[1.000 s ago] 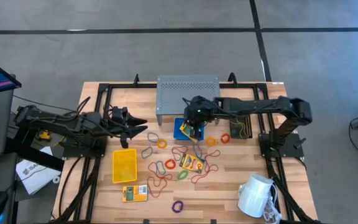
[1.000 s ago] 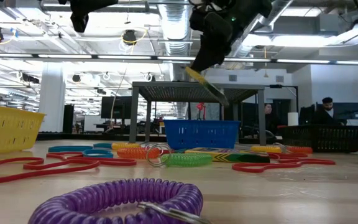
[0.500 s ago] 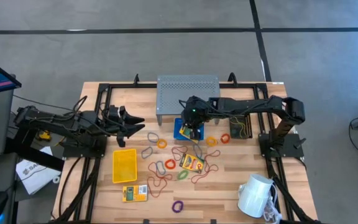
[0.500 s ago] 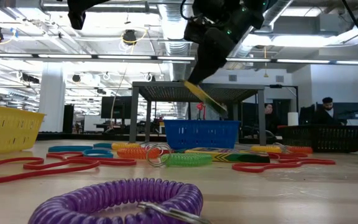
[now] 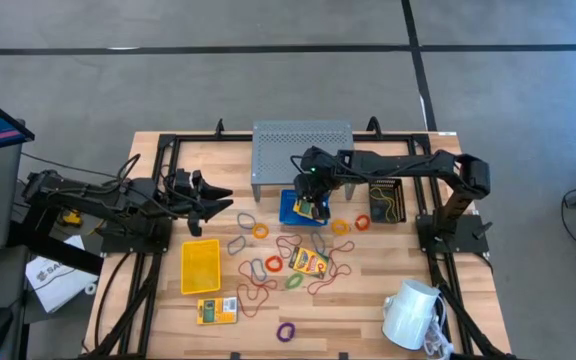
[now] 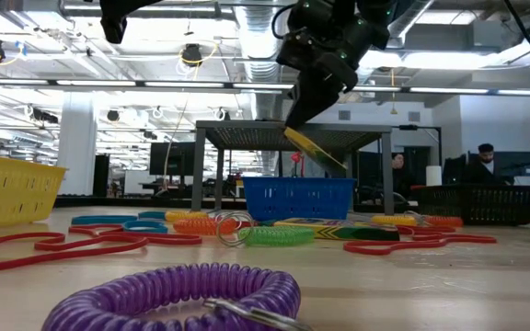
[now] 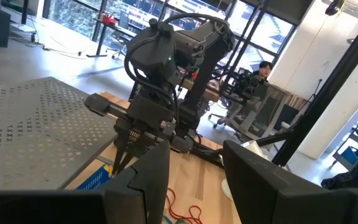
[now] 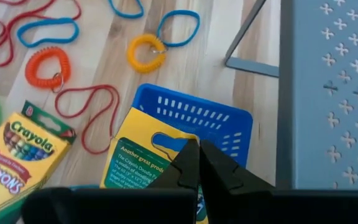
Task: Pick & Place Office Desk Supplies
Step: Put the yellow crayon box into the blue bin
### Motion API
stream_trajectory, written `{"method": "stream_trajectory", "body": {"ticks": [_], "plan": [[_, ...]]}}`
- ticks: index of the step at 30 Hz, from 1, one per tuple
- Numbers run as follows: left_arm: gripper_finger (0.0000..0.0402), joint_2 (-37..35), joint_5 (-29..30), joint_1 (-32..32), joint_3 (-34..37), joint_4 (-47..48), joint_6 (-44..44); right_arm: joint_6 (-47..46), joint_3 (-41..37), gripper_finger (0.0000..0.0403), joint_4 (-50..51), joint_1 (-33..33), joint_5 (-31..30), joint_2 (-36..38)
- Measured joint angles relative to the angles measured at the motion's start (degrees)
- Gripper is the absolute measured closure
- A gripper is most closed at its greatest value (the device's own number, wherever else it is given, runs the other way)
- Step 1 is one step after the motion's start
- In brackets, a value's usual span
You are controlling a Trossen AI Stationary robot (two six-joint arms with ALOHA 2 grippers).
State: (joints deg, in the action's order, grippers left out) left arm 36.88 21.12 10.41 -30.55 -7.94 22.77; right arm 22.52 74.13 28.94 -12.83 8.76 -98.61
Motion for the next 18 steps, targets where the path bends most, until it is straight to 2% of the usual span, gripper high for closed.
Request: {"method": "stream_trajectory", "body": {"ticks": [18], "plan": [[0.0257, 0.0, -0.02, 0.04, 0.0, -0.35, 0.03, 1.93, -0.08, 0.0403, -2.7, 0.91, 0.23, -3.96]]}}
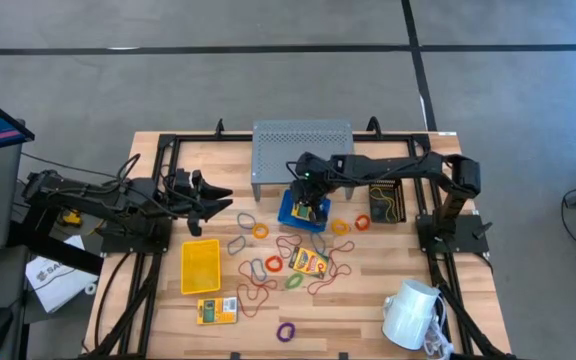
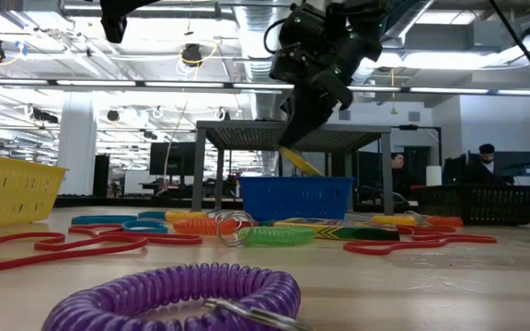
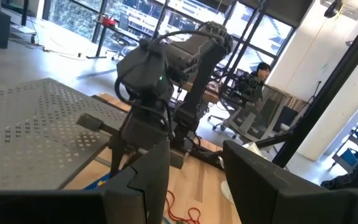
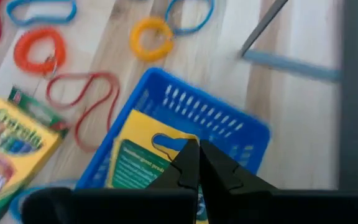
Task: Pick & Place Office Desk Supplies
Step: Put the yellow crayon box into the blue bin
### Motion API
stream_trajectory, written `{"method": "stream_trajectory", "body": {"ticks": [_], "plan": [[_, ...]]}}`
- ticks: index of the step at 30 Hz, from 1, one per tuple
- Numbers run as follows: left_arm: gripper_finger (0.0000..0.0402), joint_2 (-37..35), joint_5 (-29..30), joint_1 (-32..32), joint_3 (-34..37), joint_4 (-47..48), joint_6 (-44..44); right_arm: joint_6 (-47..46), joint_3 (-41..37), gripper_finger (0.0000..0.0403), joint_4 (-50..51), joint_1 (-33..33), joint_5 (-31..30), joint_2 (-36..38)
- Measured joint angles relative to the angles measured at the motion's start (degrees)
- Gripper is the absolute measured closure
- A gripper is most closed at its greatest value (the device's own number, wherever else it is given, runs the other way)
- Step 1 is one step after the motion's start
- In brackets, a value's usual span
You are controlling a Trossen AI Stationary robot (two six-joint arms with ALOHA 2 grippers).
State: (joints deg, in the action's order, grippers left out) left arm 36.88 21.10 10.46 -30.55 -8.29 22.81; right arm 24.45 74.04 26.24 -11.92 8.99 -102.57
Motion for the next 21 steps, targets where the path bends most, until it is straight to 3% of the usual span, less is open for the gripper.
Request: {"method": "stream_trajectory", "body": {"ticks": [21], "plan": [[0.0257, 0.0, 0.0, 0.02, 0.0, 0.08, -0.02, -0.48, 0.04, 0.0403, 0.49, -0.49, -0.01, 0.2]]}}
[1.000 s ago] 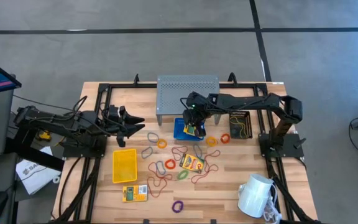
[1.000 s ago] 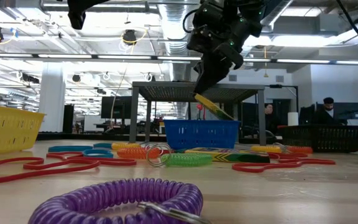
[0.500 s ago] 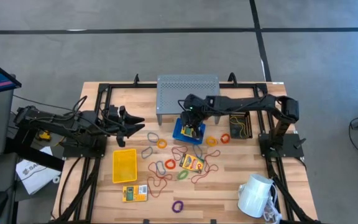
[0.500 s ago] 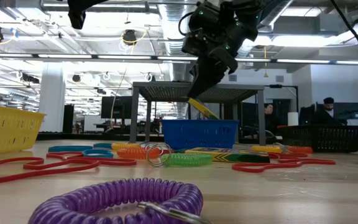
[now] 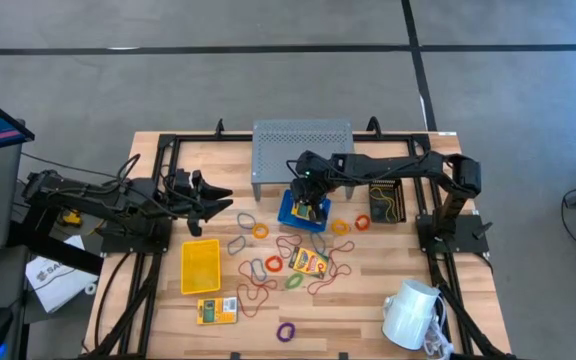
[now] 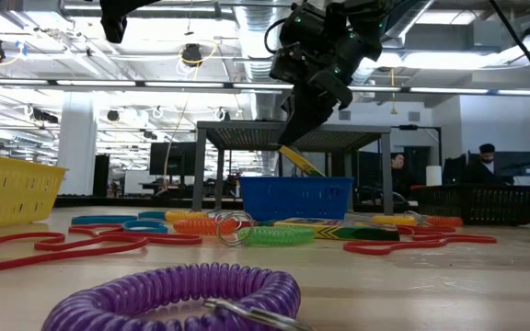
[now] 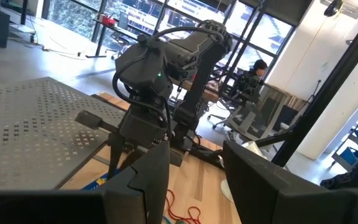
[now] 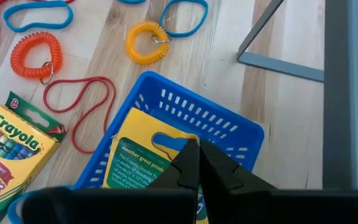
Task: Pick & Place Office Desk Supplies
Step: Put the yellow crayon box into the blue bin, then put the yellow spring keychain into the yellow bin
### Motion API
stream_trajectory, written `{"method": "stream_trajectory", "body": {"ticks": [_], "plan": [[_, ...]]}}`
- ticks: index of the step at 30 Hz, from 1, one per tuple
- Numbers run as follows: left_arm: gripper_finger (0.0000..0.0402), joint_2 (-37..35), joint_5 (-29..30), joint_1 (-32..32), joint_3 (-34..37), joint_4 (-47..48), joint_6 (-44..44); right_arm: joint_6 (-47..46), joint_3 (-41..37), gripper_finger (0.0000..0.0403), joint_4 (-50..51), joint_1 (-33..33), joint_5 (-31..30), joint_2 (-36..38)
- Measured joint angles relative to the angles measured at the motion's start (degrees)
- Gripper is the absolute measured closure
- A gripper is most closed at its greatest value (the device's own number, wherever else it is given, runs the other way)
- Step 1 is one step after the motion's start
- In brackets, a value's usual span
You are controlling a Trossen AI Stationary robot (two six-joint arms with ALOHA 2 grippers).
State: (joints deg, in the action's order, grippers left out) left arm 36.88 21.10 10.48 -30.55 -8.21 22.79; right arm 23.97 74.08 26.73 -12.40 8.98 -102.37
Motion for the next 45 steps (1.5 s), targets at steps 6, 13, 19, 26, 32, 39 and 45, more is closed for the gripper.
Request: {"method": "stream_trajectory", "body": {"ticks": [6, 13, 19, 26, 32, 39, 45], "plan": [[0.0257, 0.0, 0.0, 0.0, 0.0, 0.03, -0.02, -0.37, 0.0, 0.0403, 1.16, 0.0, -0.01, 0.0], [0.0257, 0.0, 0.0, 0.0, 0.0, 0.03, -0.02, -1.51, 0.0, 0.04, 1.54, 0.0, -0.03, 0.0], [0.0257, 0.01, 0.0, 0.0, 0.0, 0.03, -0.02, -2.98, 0.0, 0.0375, 1.73, 0.07, 0.0, 0.01], [0.0257, 0.0, 0.0, 0.0, 0.0, 0.03, -0.02, -3.02, 0.0, 0.0332, 1.71, 0.07, 0.15, 0.04], [0.0257, 0.0, 0.0, 0.0, 0.0, 0.03, -0.02, -5.15, 0.0, 0.0297, 1.51, 0.15, 0.23, 0.06], [0.0257, 0.0, -1.79, 0.0, 0.0, 0.03, 0.0, -7.52, 6.52, 0.0274, 7.83, 1.41, 2.46, 0.07], [0.0257, 0.0, -6.36, 0.0, 0.0, 0.06, 1.39, -8.54, 16.15, 0.0279, 14.7, 3.57, 2.5, 0.11]]}}
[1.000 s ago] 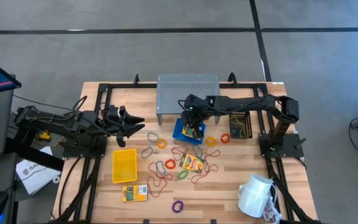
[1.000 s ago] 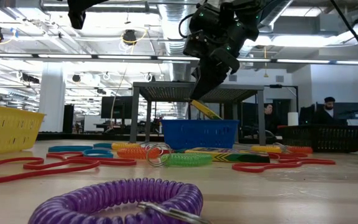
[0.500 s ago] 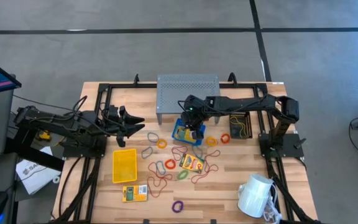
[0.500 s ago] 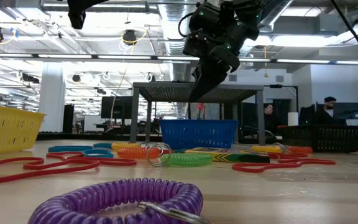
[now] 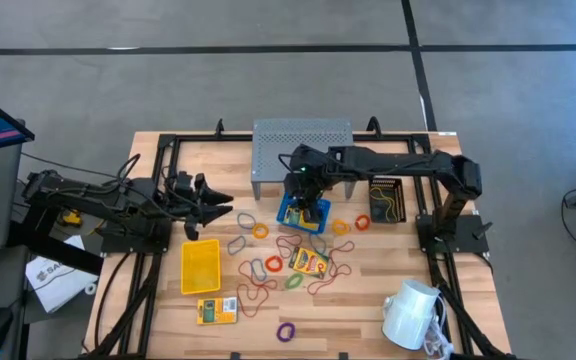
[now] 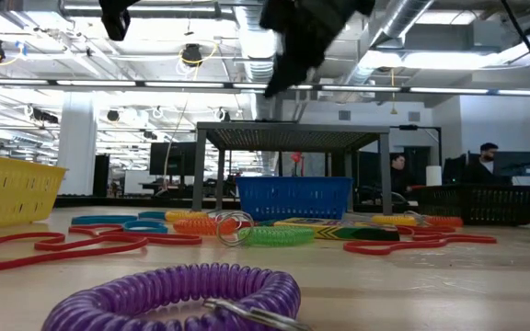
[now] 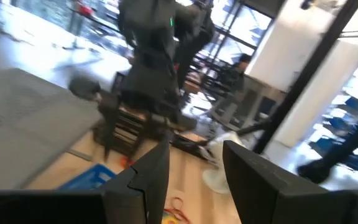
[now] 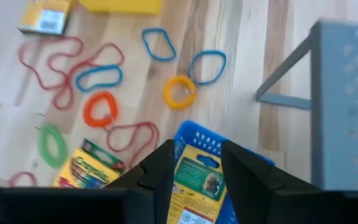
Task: Pick & Place Office Desk Supplies
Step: Put the yellow spring keychain into the yellow bin
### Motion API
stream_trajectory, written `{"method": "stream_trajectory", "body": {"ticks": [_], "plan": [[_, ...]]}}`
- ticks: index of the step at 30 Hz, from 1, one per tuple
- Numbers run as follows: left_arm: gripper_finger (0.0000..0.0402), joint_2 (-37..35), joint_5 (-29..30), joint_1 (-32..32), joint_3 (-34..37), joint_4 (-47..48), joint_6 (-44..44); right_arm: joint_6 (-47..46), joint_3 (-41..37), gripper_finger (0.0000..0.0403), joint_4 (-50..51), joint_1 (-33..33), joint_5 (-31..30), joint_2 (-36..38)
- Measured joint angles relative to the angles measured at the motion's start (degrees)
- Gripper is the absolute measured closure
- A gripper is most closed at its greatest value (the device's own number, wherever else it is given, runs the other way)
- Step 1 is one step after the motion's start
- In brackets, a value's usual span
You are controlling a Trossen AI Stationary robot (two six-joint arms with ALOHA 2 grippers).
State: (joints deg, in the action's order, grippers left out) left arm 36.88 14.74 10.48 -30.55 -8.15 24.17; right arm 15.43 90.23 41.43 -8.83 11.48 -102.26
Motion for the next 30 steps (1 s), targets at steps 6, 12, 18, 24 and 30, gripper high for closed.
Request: {"method": "stream_trajectory", "body": {"ticks": [6, 12, 18, 24, 30], "plan": [[0.0257, 0.27, -7.06, -0.01, 0.0, 0.58, 11.47, -5.26, 9.03, 0.0286, 11.57, 1.38, -1.23, 1.37], [0.0257, 4.29, -11.95, -0.02, 0.0, 0.62, 17.3, -11.65, 9.55, 0.0287, 14.91, 3.37, -8.26, 10.64], [0.0257, 8.97, -14.12, -0.07, 0.03, 0.28, 16.41, -24.5, 8.81, 0.0287, 17.31, 4.36, -13.46, 21.8], [0.0257, 13.9, -16.21, -0.05, -2.53, 4.33, 8.47, -37.02, 1.58, 0.0287, 18.69, 9.81, -24.83, 34.76], [0.0257, 21.66, -14.14, -0.07, -12.35, 21.5, -5.33, -50.87, -10.57, 0.0287, 13.62, 18.18, -34.9, 46.94]]}}
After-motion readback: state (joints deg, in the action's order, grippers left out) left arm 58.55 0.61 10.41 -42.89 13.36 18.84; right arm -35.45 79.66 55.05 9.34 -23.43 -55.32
